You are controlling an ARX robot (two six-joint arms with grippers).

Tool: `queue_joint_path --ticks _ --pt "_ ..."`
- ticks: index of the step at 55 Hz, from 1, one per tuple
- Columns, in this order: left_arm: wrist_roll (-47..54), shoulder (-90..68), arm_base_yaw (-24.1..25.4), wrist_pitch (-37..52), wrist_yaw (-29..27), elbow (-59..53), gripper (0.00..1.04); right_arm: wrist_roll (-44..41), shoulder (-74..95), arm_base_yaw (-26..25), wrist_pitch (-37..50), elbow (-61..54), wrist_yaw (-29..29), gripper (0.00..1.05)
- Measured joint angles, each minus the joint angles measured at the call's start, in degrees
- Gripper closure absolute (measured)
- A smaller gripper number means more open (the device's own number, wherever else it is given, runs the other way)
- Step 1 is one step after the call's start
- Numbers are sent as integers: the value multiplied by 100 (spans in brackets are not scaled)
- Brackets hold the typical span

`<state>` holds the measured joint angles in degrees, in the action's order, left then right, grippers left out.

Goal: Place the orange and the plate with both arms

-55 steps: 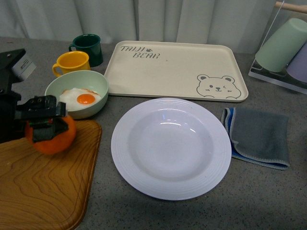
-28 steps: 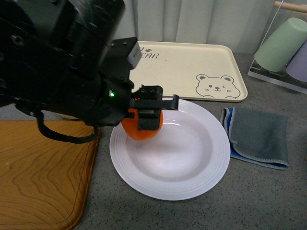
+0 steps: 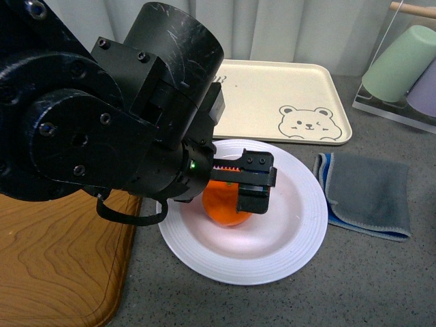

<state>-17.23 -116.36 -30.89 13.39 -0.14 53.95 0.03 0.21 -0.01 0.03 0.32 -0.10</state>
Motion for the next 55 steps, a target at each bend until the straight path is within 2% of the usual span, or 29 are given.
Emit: queue_joint_path --ticks 14,16,19,21,24,27,30,46,55 --pt "-11 1023 236 382 -455 -533 7 2 0 0 0 0 2 9" --pt "199 1014 229 1141 -986 -754 11 2 0 0 0 0 2 9" --pt "601 940 293 2763 -1908 -1246 21 2 0 0 0 0 2 9" --pt "901 933 356 3687 -2214 -1626 26 0 0 0 0 0 -20 9" --pt "1193 992 507 4883 -2326 -2221 35 0 0 0 0 0 2 9" --pt "1368 1209 688 5705 -2271 -2673 44 0 0 0 0 0 2 9" --pt "1469 1556 879 6135 -2166 -2999 53 0 0 0 0 0 2 9" --pt "1626 3104 1615 5923 -1438 -4258 101 0 0 0 0 0 2 9" --pt "1672 4068 1932 5394 -1088 -4660 101 0 0 0 0 0 0 9"
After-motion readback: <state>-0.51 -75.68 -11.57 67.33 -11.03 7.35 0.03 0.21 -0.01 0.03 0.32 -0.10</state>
